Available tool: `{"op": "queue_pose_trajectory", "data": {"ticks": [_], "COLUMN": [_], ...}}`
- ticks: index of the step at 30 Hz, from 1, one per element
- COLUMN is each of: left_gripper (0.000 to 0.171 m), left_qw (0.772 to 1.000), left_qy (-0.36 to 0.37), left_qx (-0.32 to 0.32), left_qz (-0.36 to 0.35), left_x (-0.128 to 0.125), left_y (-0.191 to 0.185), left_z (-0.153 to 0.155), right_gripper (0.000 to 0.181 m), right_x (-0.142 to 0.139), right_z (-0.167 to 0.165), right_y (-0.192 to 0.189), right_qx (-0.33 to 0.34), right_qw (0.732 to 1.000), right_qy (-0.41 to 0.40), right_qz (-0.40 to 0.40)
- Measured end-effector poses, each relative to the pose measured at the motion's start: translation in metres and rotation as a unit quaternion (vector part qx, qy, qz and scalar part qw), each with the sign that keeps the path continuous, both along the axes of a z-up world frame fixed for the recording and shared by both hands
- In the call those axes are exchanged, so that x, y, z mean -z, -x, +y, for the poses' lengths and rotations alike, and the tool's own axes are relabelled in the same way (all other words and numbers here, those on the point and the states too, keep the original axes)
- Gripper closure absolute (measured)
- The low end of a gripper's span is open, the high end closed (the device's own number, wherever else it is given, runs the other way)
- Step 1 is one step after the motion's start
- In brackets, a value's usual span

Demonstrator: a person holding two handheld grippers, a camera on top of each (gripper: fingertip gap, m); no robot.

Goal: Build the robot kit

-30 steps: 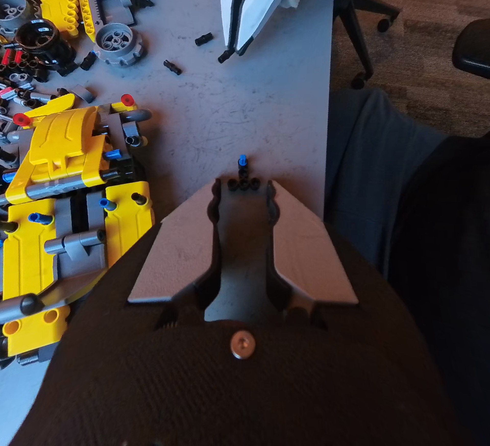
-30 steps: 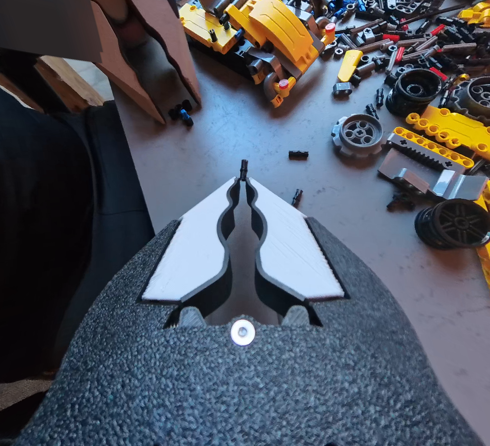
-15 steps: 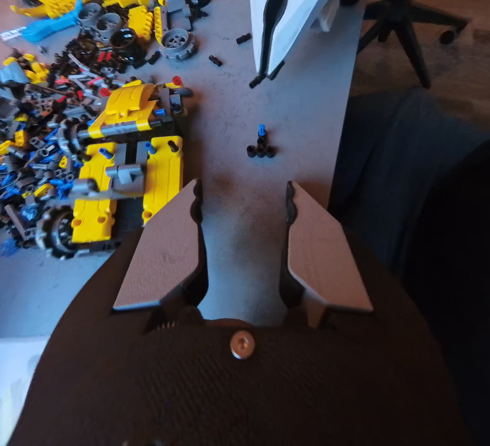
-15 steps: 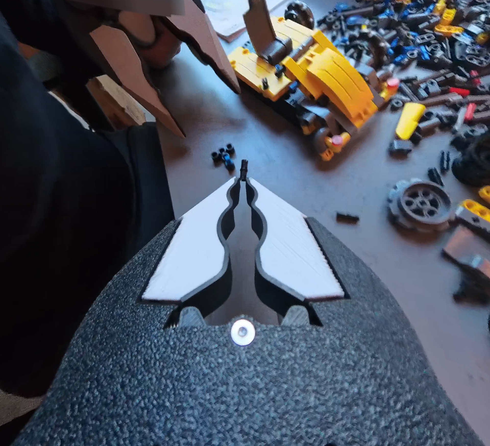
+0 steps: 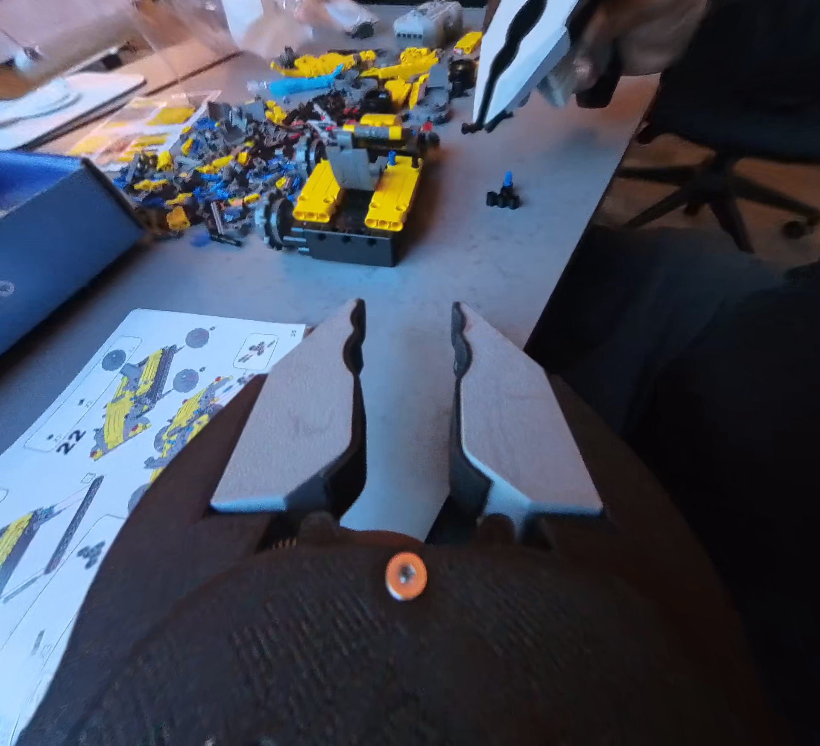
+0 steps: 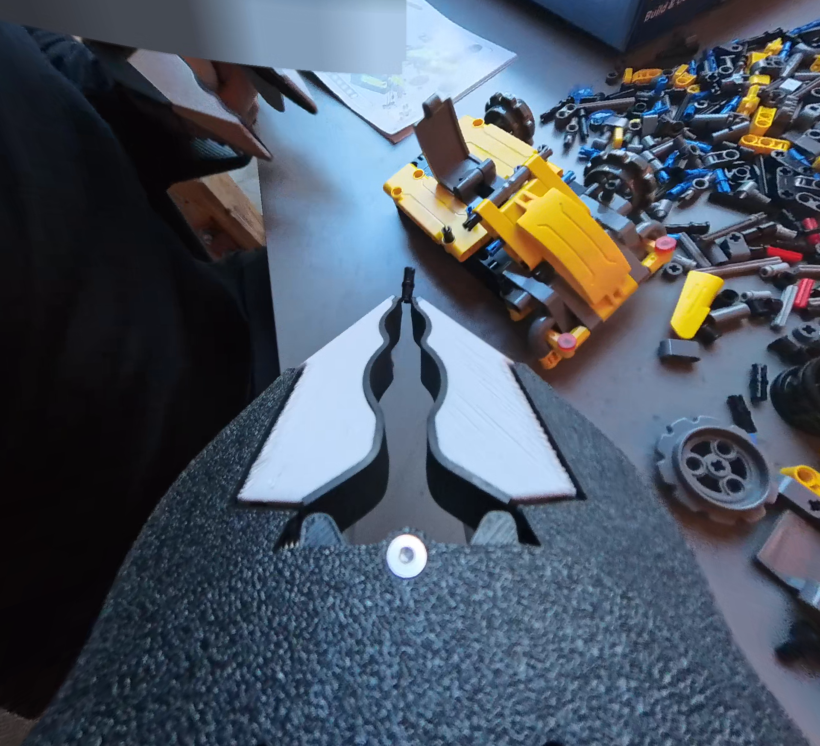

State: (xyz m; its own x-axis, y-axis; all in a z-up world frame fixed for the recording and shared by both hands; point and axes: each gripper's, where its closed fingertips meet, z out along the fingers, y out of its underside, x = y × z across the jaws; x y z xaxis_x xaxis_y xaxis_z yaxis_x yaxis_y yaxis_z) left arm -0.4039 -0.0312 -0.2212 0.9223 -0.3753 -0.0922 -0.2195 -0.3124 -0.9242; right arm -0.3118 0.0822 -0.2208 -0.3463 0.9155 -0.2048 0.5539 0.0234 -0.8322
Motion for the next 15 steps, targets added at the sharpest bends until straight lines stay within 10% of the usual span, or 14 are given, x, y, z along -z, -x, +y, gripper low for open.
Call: {"op": "queue_pose_trajectory", "data": {"ticks": [15], "left_gripper": [0.130], "left_qw": [0.997], "left_qy": [0.019], "left_qx": [-0.011], "left_qz": [-0.069], "left_x": [-0.002], "left_y": [0.009], "left_z": [0.003], "right_gripper": [0.178], "right_x": [-0.021], "right_z": [-0.014], "right_y": [0.023], "right_qx": [-0.041], "right_qw": [0.997], "right_qy": [0.046], "right_qz": [0.049]}}
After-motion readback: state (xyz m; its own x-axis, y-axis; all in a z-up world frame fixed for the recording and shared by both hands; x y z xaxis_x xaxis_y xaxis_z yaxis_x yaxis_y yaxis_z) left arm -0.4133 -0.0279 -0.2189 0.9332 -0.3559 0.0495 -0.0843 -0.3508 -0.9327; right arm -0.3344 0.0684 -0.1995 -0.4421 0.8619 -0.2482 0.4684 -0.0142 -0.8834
